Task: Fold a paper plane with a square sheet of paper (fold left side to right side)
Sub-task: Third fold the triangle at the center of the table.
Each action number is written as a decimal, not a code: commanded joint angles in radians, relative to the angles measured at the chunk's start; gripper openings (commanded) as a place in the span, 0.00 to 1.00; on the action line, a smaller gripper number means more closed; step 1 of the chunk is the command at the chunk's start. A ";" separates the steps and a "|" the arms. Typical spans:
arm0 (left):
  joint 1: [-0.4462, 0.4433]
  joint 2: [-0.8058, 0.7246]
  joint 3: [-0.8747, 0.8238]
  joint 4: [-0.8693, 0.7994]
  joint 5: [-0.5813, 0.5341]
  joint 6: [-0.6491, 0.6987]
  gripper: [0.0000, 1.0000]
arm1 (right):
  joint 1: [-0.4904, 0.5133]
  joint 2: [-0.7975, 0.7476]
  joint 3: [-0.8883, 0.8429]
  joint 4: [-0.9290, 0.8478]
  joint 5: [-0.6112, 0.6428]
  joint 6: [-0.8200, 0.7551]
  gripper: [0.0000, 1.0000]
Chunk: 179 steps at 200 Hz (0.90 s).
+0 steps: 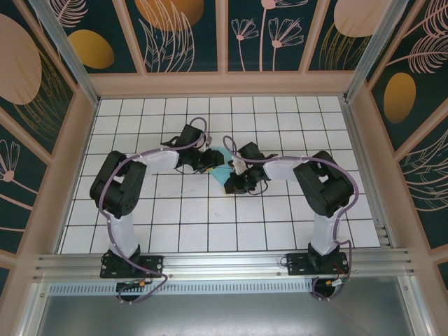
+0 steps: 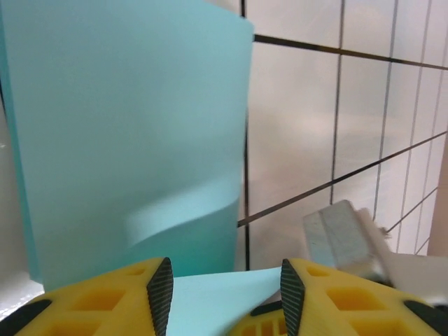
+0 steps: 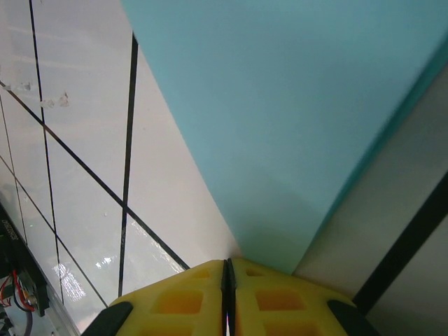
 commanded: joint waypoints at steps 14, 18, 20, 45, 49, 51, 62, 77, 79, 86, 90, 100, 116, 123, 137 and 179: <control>-0.030 -0.063 -0.045 0.021 0.037 -0.022 0.43 | -0.004 0.053 -0.017 -0.055 0.078 0.017 0.13; -0.033 -0.063 -0.054 0.032 0.043 -0.029 0.43 | -0.005 0.053 -0.019 -0.055 0.078 0.017 0.13; -0.034 -0.063 -0.057 0.038 0.045 -0.032 0.42 | -0.004 0.052 -0.018 -0.055 0.078 0.017 0.12; -0.046 -0.060 -0.098 0.086 0.055 -0.067 0.41 | -0.004 0.054 -0.019 -0.056 0.082 0.017 0.12; -0.049 -0.056 -0.100 0.088 0.058 -0.069 0.41 | -0.005 0.054 -0.019 -0.056 0.083 0.017 0.12; -0.051 -0.054 -0.101 0.088 0.059 -0.070 0.41 | -0.005 0.054 -0.019 -0.056 0.082 0.017 0.12; -0.062 -0.044 -0.103 0.101 0.069 -0.073 0.41 | -0.005 0.053 -0.019 -0.058 0.084 0.017 0.12; -0.073 -0.024 -0.101 0.109 0.072 -0.077 0.41 | -0.004 0.054 -0.017 -0.061 0.086 0.017 0.12; -0.074 -0.021 -0.100 0.110 0.072 -0.077 0.41 | -0.004 0.054 -0.017 -0.061 0.085 0.017 0.12; -0.073 -0.012 -0.100 0.113 0.070 -0.078 0.41 | -0.005 0.053 -0.017 -0.062 0.086 0.016 0.12; -0.074 -0.007 -0.099 0.111 0.064 -0.076 0.41 | -0.005 0.052 -0.017 -0.062 0.085 0.016 0.12; -0.074 0.005 -0.091 0.094 0.033 -0.064 0.41 | -0.004 0.052 -0.017 -0.062 0.086 0.015 0.12; -0.074 0.035 -0.079 0.059 -0.007 -0.042 0.41 | -0.004 0.048 -0.020 -0.060 0.084 0.014 0.12; -0.074 0.048 -0.081 0.059 -0.013 -0.040 0.41 | -0.005 0.040 -0.022 -0.054 0.079 0.013 0.12; -0.074 0.073 -0.086 0.063 -0.017 -0.040 0.41 | -0.005 0.025 -0.025 -0.040 0.068 0.015 0.12; -0.074 0.092 -0.087 0.047 -0.047 -0.030 0.40 | -0.011 -0.053 -0.027 0.001 0.012 0.027 0.13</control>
